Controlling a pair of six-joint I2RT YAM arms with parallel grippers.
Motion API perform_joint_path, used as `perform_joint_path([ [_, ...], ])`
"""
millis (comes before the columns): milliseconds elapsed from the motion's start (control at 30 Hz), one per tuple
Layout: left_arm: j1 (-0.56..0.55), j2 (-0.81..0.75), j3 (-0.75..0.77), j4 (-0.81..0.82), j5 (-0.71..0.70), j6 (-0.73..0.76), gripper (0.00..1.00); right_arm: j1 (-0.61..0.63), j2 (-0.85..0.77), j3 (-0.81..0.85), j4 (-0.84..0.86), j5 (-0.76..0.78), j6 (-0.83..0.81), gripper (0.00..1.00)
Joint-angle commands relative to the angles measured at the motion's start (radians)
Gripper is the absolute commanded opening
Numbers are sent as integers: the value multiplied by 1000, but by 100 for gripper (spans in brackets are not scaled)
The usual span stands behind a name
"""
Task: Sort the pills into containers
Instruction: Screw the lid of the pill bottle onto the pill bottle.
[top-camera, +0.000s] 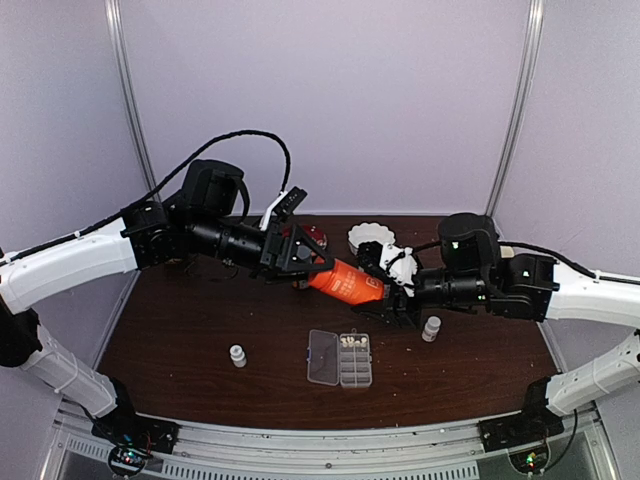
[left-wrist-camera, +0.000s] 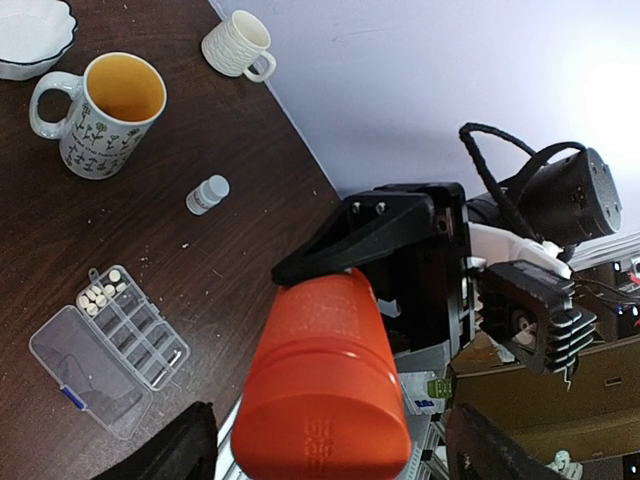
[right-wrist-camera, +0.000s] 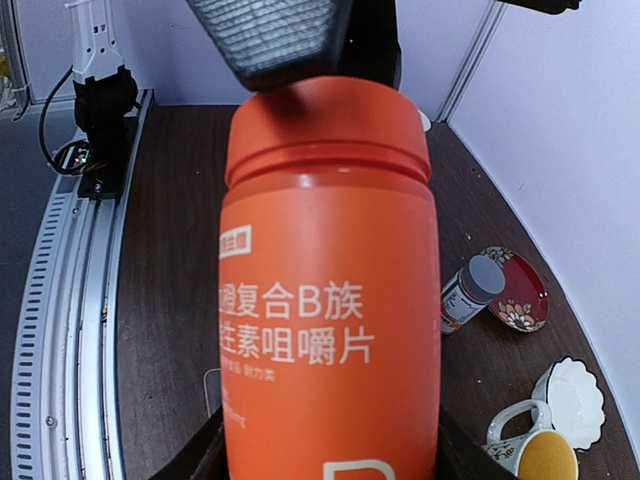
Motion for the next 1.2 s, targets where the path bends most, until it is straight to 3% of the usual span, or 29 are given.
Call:
perform_joint_path([
  [0,-3,3,20,17,7,-3,81,8,14,48,-2,42,-3,0],
  [367,-3,12,9,17,36,-6,73,11,30,60,-4,47,5,0],
  [733,-3,25,14,17,57,10,52,11,36,64,-18,53,14,0],
  [767,-3,27,18,13,59,16,52,11,36,64,-21,52,14,0],
  [933,-3,30,37,-14,63,34,79,11,31,59,-28,50,12,0],
  [1000,-2,25,37,-14,59,33,83,11,26,55,-30,51,12,0],
  [1167,8,16,31,-12,57,28,80,11,22,42,-35,51,13,0],
])
